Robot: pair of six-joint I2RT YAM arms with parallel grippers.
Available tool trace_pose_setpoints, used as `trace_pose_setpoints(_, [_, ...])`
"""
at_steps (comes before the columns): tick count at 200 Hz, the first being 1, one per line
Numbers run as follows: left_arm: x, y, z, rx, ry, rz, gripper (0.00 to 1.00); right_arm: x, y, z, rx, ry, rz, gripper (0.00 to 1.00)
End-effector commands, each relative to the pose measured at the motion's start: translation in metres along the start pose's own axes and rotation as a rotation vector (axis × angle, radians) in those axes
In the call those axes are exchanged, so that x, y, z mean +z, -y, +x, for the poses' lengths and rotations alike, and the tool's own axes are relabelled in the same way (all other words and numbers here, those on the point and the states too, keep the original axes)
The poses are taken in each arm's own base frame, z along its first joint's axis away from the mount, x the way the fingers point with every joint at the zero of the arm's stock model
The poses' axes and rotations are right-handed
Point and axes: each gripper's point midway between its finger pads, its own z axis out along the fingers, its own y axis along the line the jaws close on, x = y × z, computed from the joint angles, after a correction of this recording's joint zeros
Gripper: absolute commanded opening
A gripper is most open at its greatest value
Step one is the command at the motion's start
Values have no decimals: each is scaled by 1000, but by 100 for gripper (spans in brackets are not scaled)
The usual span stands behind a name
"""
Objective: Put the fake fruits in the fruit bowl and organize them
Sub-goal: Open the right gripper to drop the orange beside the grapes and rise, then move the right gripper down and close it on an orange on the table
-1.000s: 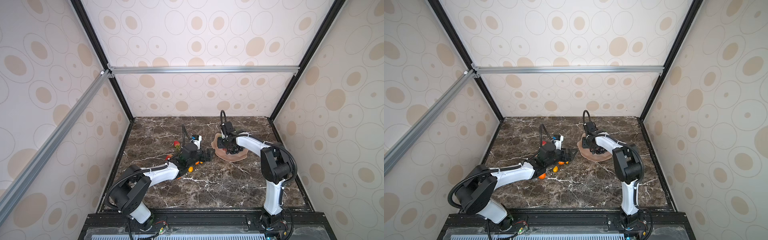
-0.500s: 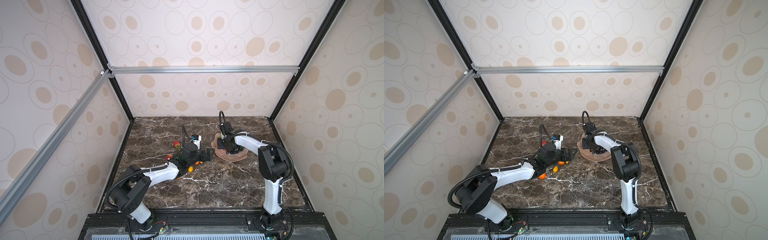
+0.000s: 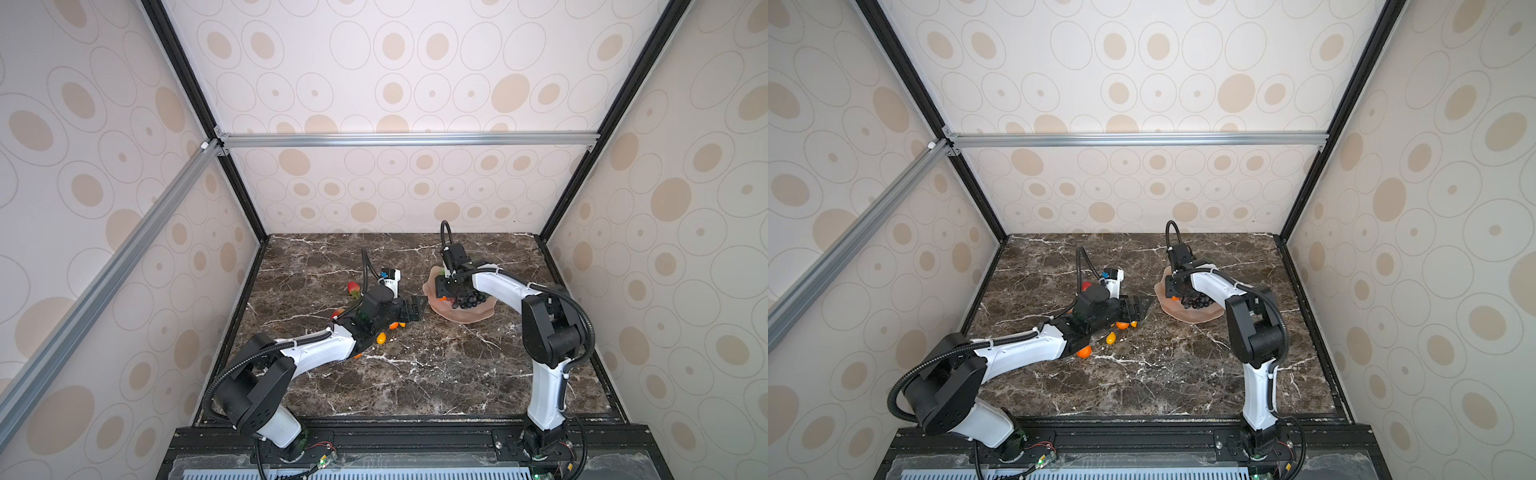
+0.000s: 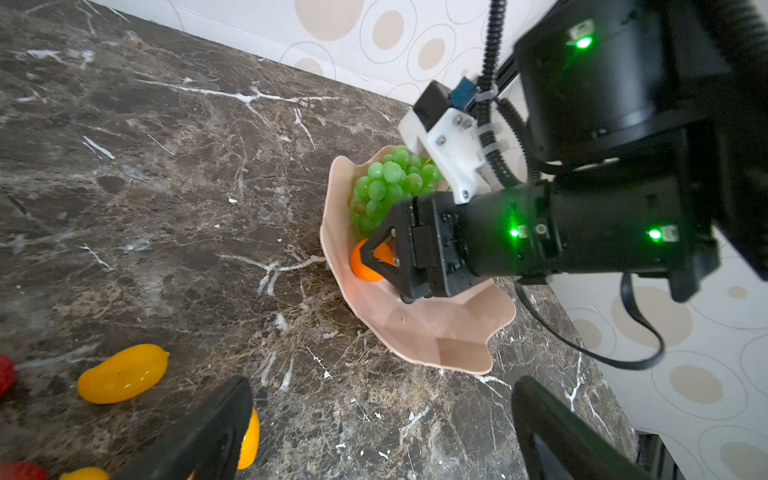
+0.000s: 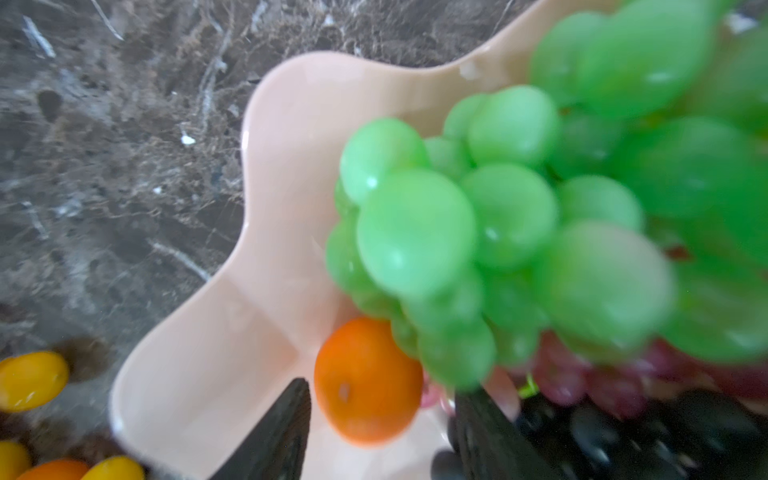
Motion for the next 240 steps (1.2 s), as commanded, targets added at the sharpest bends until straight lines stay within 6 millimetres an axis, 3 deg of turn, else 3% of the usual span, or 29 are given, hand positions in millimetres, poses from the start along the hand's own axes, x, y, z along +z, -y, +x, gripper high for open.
trace_pose_setpoints(1, [-9,-2,-13,24,26,-53,98,-37,1,-12,40,111,-15,59])
trace_pose_setpoints(26, [-16,-21,-7,20,-2,-140,98,-60,-11,-8,22,178,-45,59])
trace_pose_setpoints(52, [-33,-51,-7,-26,15,-258,98,-78,-42,0,-81,218,-114,58])
trace_pose_setpoints(99, [-72,-85,-7,-96,79,-343,98,-88,-95,23,-248,207,-284,58])
trace_pose_setpoints(136, [-95,-109,-5,-147,95,-383,98,-80,-140,52,-474,110,-400,57])
trace_pose_setpoints(165, [-108,-117,2,-155,125,-375,98,-71,-163,68,-598,39,-454,56])
trace_pose_setpoints(240, [-128,-113,12,-152,117,-245,98,-35,-186,91,-763,-141,-455,56])
